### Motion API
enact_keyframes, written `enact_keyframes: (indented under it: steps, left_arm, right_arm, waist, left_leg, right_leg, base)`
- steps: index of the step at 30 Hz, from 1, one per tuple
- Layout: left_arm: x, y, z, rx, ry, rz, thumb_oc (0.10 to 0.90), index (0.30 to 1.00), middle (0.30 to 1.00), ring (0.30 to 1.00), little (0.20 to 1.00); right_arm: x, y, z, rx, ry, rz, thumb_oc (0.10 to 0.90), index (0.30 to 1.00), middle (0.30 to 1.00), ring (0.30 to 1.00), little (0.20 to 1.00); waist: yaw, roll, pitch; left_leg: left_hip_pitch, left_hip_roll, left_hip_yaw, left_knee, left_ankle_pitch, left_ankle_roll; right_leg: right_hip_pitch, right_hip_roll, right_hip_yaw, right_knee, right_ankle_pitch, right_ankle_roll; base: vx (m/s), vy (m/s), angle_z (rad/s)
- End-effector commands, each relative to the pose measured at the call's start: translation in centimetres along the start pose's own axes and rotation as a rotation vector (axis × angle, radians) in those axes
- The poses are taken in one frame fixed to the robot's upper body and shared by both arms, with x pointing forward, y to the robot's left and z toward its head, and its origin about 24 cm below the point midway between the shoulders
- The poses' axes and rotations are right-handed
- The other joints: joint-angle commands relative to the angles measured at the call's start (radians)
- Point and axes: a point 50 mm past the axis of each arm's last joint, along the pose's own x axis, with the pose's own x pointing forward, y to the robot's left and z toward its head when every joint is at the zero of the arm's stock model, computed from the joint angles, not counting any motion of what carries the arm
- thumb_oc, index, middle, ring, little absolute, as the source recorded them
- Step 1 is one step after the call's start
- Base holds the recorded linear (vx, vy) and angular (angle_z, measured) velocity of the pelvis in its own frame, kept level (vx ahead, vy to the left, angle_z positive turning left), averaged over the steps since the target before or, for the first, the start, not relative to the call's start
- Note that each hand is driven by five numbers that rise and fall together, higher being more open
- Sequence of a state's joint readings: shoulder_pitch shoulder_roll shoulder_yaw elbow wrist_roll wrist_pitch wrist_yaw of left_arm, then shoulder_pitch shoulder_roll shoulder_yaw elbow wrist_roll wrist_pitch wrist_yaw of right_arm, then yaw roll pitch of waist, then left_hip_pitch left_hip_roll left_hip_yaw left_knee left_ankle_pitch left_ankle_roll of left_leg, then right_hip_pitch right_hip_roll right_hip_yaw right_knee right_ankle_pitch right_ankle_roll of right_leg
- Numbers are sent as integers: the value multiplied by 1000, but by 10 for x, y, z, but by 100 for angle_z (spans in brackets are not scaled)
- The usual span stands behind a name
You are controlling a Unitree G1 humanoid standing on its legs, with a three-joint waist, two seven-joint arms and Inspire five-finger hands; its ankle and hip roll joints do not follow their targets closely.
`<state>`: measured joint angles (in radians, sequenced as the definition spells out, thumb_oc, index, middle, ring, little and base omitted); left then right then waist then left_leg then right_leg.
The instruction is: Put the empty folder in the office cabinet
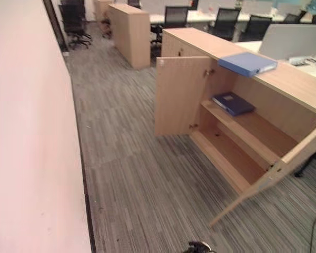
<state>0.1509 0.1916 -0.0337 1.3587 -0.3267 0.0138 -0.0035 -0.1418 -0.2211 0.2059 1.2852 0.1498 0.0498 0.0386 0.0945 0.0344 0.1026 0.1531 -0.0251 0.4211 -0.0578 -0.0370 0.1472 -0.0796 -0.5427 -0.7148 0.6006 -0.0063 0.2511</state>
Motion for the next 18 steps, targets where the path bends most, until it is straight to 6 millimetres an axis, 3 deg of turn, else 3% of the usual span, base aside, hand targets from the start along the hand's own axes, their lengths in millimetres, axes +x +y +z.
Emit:
enact_keyframes:
  steps: [1, 4, 5, 6, 7, 9, 12, 15, 18]
  left_arm:
    - [-2, 30, 7, -23, -39, 99, 800, 900, 900, 900, 900]
    - [-2, 34, 11, -56, -49, 109, 800, 900, 900, 900, 900]
    - [-3, 36, 13, -76, -50, 117, 800, 900, 900, 900, 900]
    - [-3, 36, 13, -76, -51, 117, 800, 900, 900, 900, 900]
    - [-2, 33, 14, -64, -52, 107, 800, 900, 900, 900, 900]
    - [-2, 32, 11, -66, -44, 104, 800, 900, 900, 900, 900]
    - [-2, 27, 8, -73, -32, 94, 800, 900, 900, 900, 900]
    - [-1, 21, 17, -70, -54, 83, 800, 900, 900, 900, 900]
    - [-1, 7, 41, -65, -151, 45, 800, 900, 900, 900, 900]
  right_arm:
    - [1, -3, 7, 43, -10, -20, 800, 900, 900, 900, 900]
    - [0, -1, 9, 56, -23, -19, 800, 900, 900, 900, 900]
    - [0, -2, 6, 73, -15, -20, 800, 900, 900, 900, 900]
    - [0, -1, 6, 73, -15, -19, 800, 900, 900, 900, 900]
    - [0, -3, -1, 70, 1, -21, 800, 900, 900, 900, 900]
    - [-1, -3, -5, 63, 16, -25, 800, 900, 900, 900, 900]
    - [-2, -9, -17, 51, 56, -37, 800, 900, 900, 900, 900]
    - [-4, -17, -25, 62, 83, -60, 800, 900, 900, 900, 900]
    - [-6, -26, -36, 64, 119, -87, 800, 900, 900, 900, 900]
  waist:
    - [4, -19, 78]
    - [-5, -58, 91]
    - [2, -77, 88]
    - [0, -77, 87]
    - [6, -92, 69]
    - [7, -98, 54]
    - [-3, -82, 35]
    - [-17, -67, 35]
    - [-29, -56, 40]
  left_leg:
    - [-29, -44, -81, -29, -18, -100]
    - [7, -43, -103, -29, -37, -131]
    - [13, -40, -103, -29, -49, -148]
    - [12, -38, -105, -29, -48, -149]
    - [8, -37, -108, -29, -64, -158]
    - [11, -36, -117, -29, -73, -159]
    - [19, -3, -141, -29, -82, -165]
    - [22, 38, -169, -29, -88, -187]
    - [41, 103, -187, -29, -85, -215]
  right_leg:
    - [-46, 86, 32, -240, 316, 1]
    - [-69, 175, 63, -499, 380, 11]
    - [-70, 188, 43, -589, 398, 11]
    - [-66, 191, 40, -597, 402, 11]
    - [-22, 196, -14, -666, 374, 8]
    - [-9, 201, -29, -659, 362, 1]
    - [-18, 201, -27, -603, 313, -17]
    - [-37, 197, -26, -543, 261, -32]
    - [-45, 181, -45, -431, 184, -60]
  base:
    - [145, -145, 6]
    - [224, -242, 22]
    - [209, -204, 62]
    - [295, -232, 75]
    - [281, -143, 70]
    - [314, -134, 43]
    - [270, -121, 12]
    - [271, -167, 20]
    - [282, -204, 38]
